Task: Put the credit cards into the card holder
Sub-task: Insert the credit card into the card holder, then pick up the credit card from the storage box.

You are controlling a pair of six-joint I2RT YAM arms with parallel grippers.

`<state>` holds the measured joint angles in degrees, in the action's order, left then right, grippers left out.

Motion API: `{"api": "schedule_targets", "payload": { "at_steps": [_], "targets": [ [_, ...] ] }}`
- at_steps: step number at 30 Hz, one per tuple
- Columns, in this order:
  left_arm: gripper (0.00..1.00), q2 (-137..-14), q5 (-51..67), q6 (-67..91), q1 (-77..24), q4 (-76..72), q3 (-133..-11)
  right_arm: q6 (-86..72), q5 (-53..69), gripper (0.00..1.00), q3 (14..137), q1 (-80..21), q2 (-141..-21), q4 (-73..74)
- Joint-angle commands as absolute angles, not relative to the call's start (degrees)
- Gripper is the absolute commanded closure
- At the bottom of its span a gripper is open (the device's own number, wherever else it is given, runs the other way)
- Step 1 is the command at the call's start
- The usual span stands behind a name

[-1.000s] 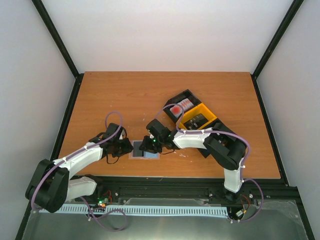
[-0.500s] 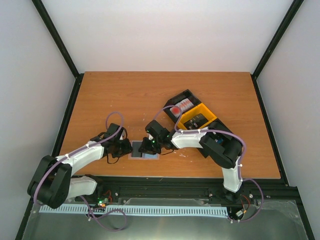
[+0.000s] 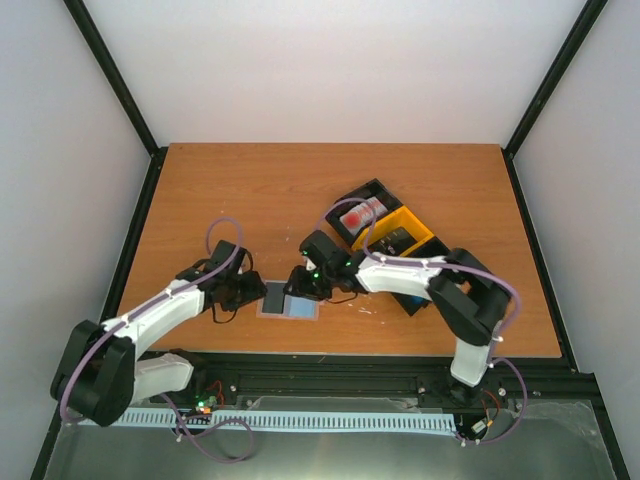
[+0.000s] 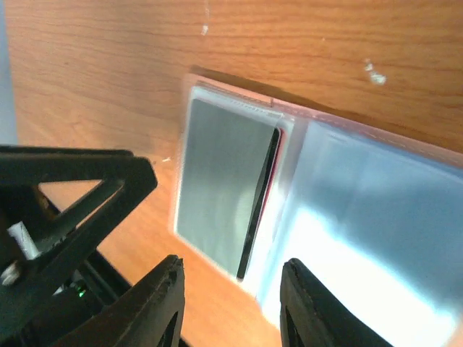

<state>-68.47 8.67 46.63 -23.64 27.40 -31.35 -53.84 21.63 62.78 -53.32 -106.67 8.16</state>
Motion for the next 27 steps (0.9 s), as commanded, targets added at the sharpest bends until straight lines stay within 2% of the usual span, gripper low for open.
{"api": "schedule_targets", "payload": {
  "at_steps": [1,9,10,11,12,20,27],
  "targets": [
    [0.37,-62.4,6.3,46.6,-23.6,29.0,-33.3,-49.7,12.9,0.61,61.2,-53.0,-94.9,16.7],
    [0.13,-55.3,12.9,40.7,-23.6,22.7,-38.1,-45.9,-2.0,0.56,60.6,-50.5,-74.4,35.1],
    [0.10,-55.0,13.6,40.4,-23.6,21.9,-38.4,-45.9,-3.8,0.55,60.3,-50.2,-71.8,37.9],
    [0.02,-54.7,14.1,40.2,-23.6,21.3,-38.6,-46.0,-5.6,0.53,59.8,-49.8,-69.2,40.1],
    [0.00,-54.5,14.9,40.0,-23.6,20.6,-38.7,-46.3,-7.2,0.52,59.0,-49.3,-66.6,42.0],
    [0.00,-55.8,27.6,37.4,-23.6,15.1,-37.4,-47.0,-11.1,0.41,54.4,-40.0,-54.1,54.3],
    [0.00,-61.5,32.9,35.0,-23.6,11.5,-39.0,-33.7,-11.9,0.38,55.9,-31.0,-59.5,58.4]
  ]
}}
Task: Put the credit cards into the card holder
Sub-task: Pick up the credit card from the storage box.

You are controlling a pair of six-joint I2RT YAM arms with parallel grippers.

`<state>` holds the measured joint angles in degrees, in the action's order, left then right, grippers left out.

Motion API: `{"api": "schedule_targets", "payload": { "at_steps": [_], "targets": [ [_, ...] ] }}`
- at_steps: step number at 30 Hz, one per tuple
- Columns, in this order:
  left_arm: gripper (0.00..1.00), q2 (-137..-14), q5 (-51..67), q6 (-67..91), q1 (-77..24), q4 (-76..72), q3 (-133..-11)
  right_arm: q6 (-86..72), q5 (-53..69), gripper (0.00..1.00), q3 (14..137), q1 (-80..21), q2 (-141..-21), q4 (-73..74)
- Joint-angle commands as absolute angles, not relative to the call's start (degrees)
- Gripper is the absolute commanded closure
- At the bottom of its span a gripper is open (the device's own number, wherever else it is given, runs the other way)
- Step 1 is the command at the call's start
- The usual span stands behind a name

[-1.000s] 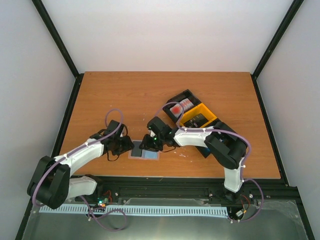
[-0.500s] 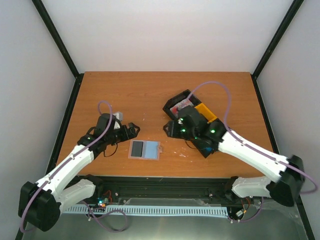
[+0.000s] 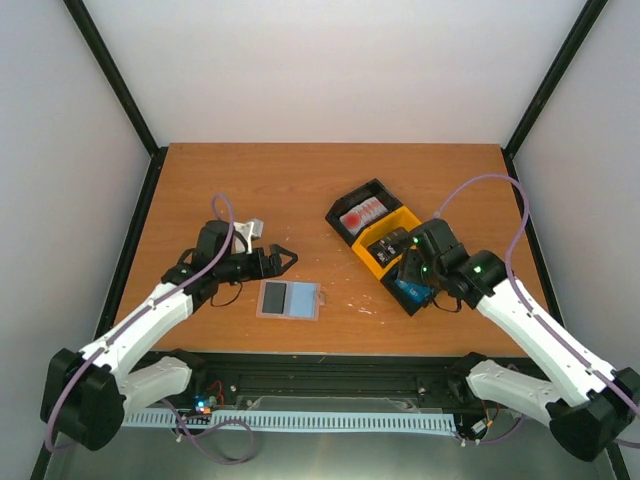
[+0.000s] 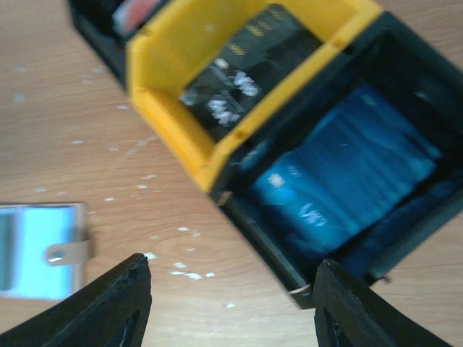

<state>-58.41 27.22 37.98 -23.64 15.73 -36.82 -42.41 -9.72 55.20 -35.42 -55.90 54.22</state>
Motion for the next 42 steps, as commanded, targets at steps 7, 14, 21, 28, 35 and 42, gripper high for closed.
{"api": "schedule_targets", "payload": {
  "at_steps": [7,14,21,28,35,42],
  "targets": [
    [0.00,-68.4,36.2,37.5,-23.7,2.8,-38.6,-23.9,-8.7,0.44,55.4,-27.7,-68.0,55.8],
    [0.01,-76.4,35.9,35.9,-23.9,2.4,-42.6,-22.1,-6.2,0.49,53.5,-25.0,-76.6,53.3],
    [0.06,-83.5,35.4,33.4,-26.3,2.8,-46.8,-19.7,-5.6,0.50,51.3,-23.8,-82.0,48.6],
    [0.06,-86.9,35.2,33.0,-30.0,3.1,-49.2,-19.4,-4.0,0.48,50.8,-22.6,-87.3,44.0],
    [0.06,-87.9,34.8,34.4,-31.2,2.1,-48.6,-19.0,-2.9,0.42,51.0,-21.8,-91.4,41.1],
    [0.06,-88.1,33.3,34.4,-31.4,2.9,-48.6,-20.1,1.5,0.44,52.0,-21.7,-92.8,39.9]
  ]
}}
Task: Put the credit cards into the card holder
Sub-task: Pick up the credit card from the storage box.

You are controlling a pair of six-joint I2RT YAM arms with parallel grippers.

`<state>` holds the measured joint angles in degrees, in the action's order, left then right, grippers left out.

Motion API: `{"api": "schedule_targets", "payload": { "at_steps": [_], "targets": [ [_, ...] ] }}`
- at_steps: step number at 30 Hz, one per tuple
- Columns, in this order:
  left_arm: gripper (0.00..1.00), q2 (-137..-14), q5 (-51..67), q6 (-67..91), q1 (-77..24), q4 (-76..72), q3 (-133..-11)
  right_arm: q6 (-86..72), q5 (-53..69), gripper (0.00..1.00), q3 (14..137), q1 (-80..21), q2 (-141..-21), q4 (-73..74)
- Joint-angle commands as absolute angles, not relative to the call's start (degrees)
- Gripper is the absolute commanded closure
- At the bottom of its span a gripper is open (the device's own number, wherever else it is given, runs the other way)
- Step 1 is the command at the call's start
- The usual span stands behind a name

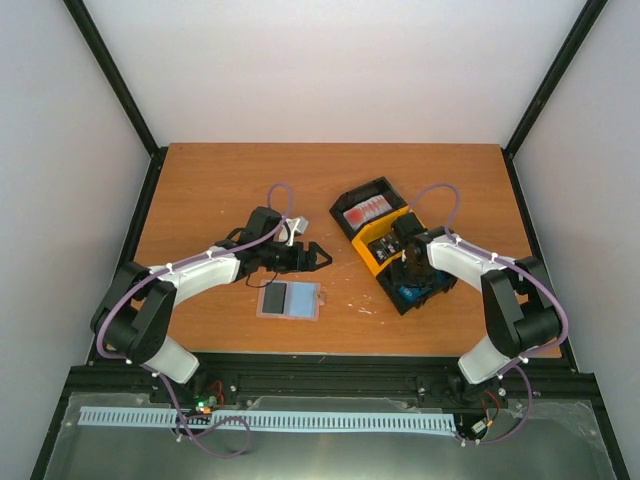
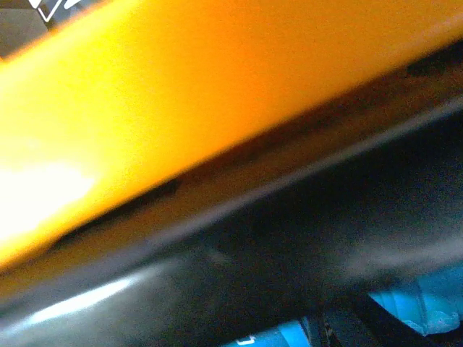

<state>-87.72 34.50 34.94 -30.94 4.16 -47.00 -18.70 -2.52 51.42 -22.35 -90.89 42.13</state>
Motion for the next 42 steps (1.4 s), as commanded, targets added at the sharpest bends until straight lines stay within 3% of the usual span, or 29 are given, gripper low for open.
{"api": "schedule_targets", "payload": {
  "at_steps": [1,14,32,42],
  "targets": [
    [0.06,-88.1,33.3,34.5,-31.4,2.8,-48.6,-20.5,2.2,0.45,52.0,-21.8,-92.6,40.0],
    [0.08,-91.4,34.2,35.2,-31.6,1.0,-48.9,-21.0,2.2,0.70,51.9,-21.7,-89.6,41.6],
    [0.09,-93.1,34.3,34.7,-31.6,0.8,-48.9,-21.7,9.4,0.77,50.7,-21.7,-84.2,40.9],
    [0.09,-92.7,32.8,35.2,-31.6,1.9,-49.2,-20.9,17.3,0.69,48.0,-21.7,-79.0,40.4]
  ]
}}
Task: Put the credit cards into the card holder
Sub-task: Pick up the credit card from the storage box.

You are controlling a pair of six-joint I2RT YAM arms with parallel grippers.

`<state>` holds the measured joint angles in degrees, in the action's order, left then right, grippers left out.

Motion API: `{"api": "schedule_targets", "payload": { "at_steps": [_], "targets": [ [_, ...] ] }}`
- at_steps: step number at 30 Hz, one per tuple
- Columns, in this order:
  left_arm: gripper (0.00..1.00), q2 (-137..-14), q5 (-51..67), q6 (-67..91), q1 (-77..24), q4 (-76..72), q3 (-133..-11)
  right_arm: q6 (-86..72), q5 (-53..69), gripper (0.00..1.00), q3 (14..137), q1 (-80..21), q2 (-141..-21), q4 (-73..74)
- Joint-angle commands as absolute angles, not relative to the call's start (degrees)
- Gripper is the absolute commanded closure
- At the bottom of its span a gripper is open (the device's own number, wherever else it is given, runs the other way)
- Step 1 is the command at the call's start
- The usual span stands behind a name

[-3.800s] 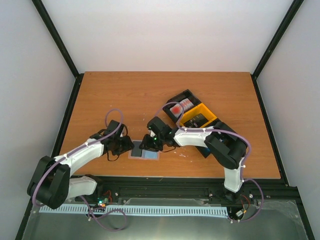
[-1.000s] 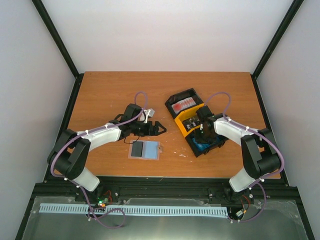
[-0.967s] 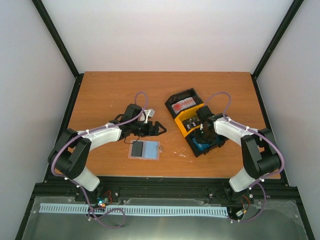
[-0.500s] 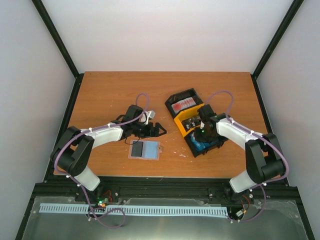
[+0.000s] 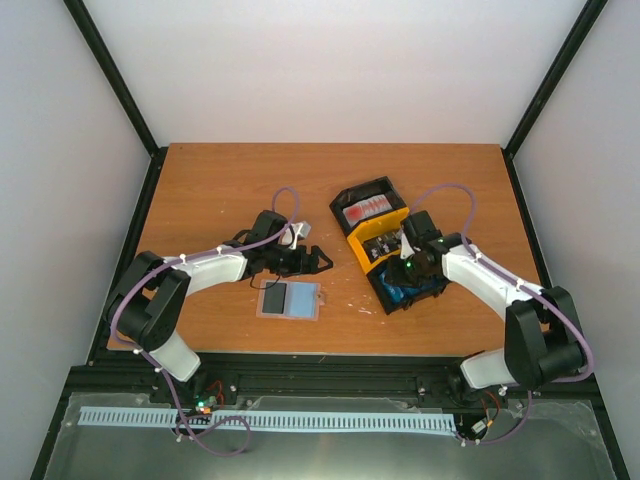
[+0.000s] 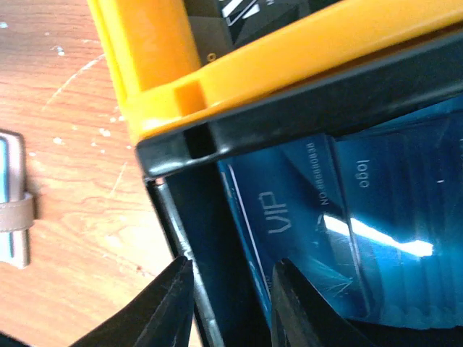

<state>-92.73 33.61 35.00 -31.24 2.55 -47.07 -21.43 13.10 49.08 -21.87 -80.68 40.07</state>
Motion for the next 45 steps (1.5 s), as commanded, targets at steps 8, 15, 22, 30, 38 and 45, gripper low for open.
{"api": "schedule_targets", "payload": {
  "at_steps": [8,15,22,30,38,45],
  "targets": [
    [0.09,-92.8,32.4,35.2,-31.6,2.0,-49.0,-19.8,20.5,0.66,46.9,-21.7,-79.2,40.7],
    [0.09,-92.8,32.3,35.2,-31.6,2.0,-48.8,-18.8,20.9,0.64,47.1,-21.7,-80.2,41.0],
    [0.09,-92.5,31.9,35.1,-31.6,2.3,-48.8,-18.3,22.4,0.64,48.0,-21.8,-82.0,41.3],
    [0.09,-92.6,31.8,34.9,-31.6,2.5,-48.9,-17.7,18.4,0.76,48.8,-21.9,-83.9,40.2],
    [0.09,-91.6,31.2,34.5,-31.6,2.9,-49.2,-16.7,13.7,0.97,52.1,-22.0,-81.5,42.1],
    [0.09,-90.4,31.3,35.0,-31.6,2.8,-49.2,-17.2,11.1,0.97,54.5,-22.0,-76.1,48.1]
  ]
}}
